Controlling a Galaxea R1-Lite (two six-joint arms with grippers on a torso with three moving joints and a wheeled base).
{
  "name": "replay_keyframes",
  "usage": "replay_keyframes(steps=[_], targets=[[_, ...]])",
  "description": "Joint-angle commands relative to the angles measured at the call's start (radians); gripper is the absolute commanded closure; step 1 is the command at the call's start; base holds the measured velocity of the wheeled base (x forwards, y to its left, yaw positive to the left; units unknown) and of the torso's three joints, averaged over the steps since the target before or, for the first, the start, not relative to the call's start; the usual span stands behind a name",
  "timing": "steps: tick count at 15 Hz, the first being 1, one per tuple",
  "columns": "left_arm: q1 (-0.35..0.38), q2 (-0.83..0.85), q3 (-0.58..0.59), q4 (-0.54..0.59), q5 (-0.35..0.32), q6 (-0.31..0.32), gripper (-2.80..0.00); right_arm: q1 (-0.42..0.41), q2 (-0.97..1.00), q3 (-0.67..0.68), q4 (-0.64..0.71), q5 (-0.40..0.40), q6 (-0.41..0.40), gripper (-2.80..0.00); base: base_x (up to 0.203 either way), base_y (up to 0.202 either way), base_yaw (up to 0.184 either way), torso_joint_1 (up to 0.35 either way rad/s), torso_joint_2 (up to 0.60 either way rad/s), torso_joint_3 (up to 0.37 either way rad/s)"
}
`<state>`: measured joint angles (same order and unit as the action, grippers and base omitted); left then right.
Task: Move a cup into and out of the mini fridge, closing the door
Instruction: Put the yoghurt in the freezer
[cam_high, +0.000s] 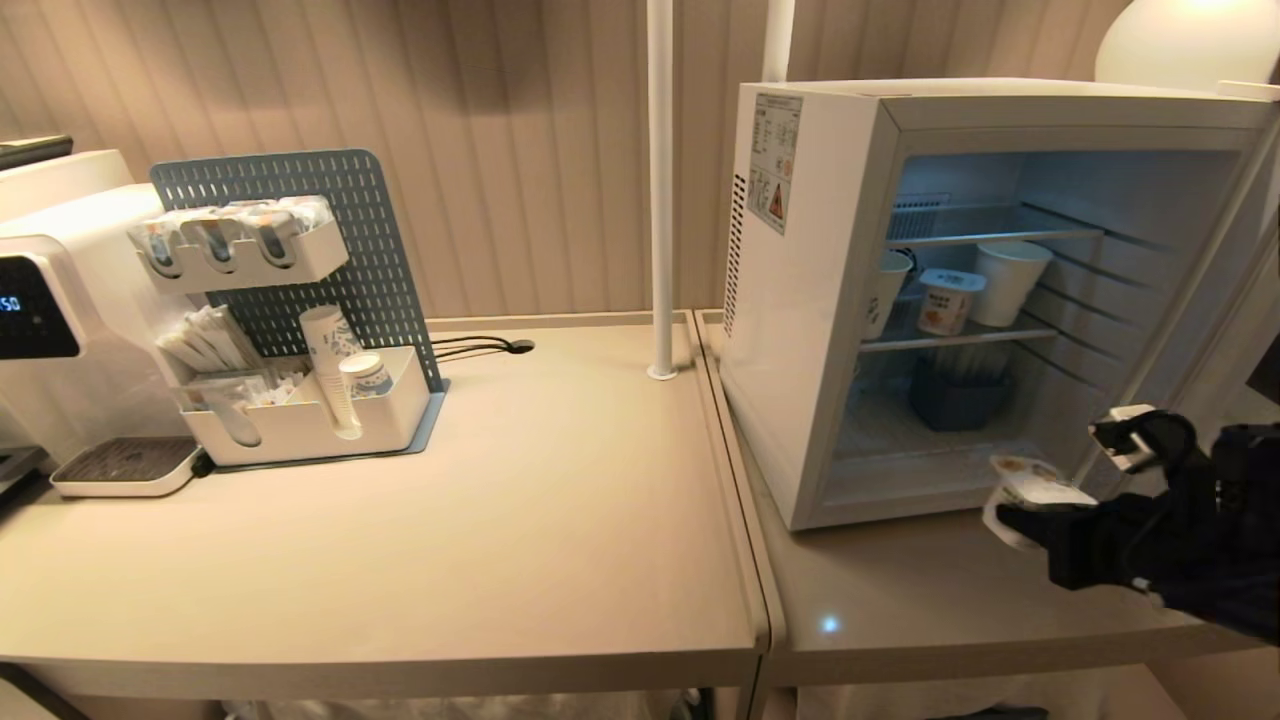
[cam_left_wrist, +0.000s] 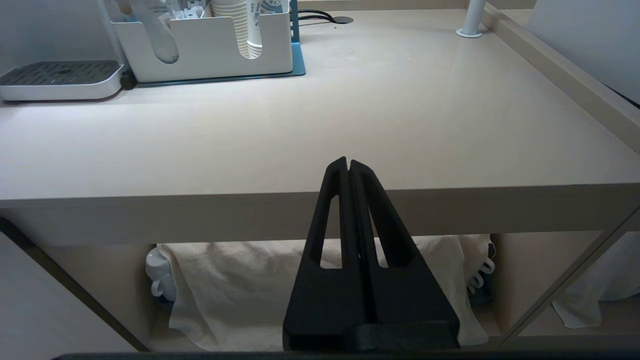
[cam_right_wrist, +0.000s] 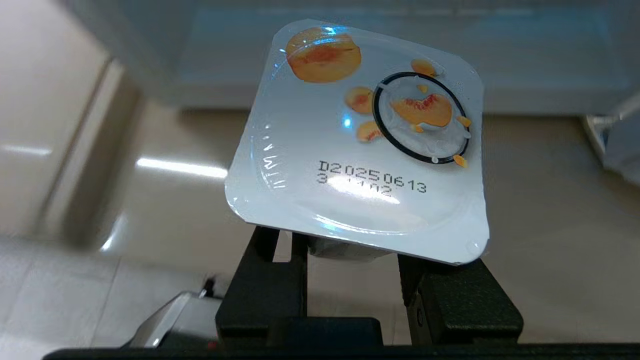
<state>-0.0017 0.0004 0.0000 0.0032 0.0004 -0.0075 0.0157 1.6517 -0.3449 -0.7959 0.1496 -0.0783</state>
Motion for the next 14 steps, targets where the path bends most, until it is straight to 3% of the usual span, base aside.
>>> replay_keyframes(steps=[1, 3, 5, 9, 14], targets=[[0.0, 0.001, 0.0, 0.0, 0.001, 0.0, 0.0, 0.021, 0.269, -0.007, -0.298, -0.037, 0.003, 0.0, 0.0, 0.0, 0.0, 0.0, 0.0, 0.0], [0.0, 0.001, 0.0, 0.0, 0.001, -0.002, 0.0, 0.074, 0.406, -0.046, -0.477, -0.143, 0.009, 0.0, 0.0, 0.0, 0.0, 0.0, 0.0, 0.0], [0.0, 0.001, 0.0, 0.0, 0.001, -0.002, 0.0, 0.119, 0.47, -0.138, -0.53, -0.219, 0.013, 0.0, 0.0, 0.0, 0.0, 0.0, 0.0, 0.0], [0.0, 0.001, 0.0, 0.0, 0.001, -0.003, 0.0, 0.149, 0.558, -0.295, -0.499, -0.307, 0.019, 0.0, 0.0, 0.0, 0.0, 0.0, 0.0, 0.0], [0.002, 0.001, 0.0, 0.0, 0.001, -0.006, 0.0, 0.146, 0.657, -0.465, -0.384, -0.329, 0.022, 0.0, 0.0, 0.0, 0.0, 0.0, 0.0, 0.0]])
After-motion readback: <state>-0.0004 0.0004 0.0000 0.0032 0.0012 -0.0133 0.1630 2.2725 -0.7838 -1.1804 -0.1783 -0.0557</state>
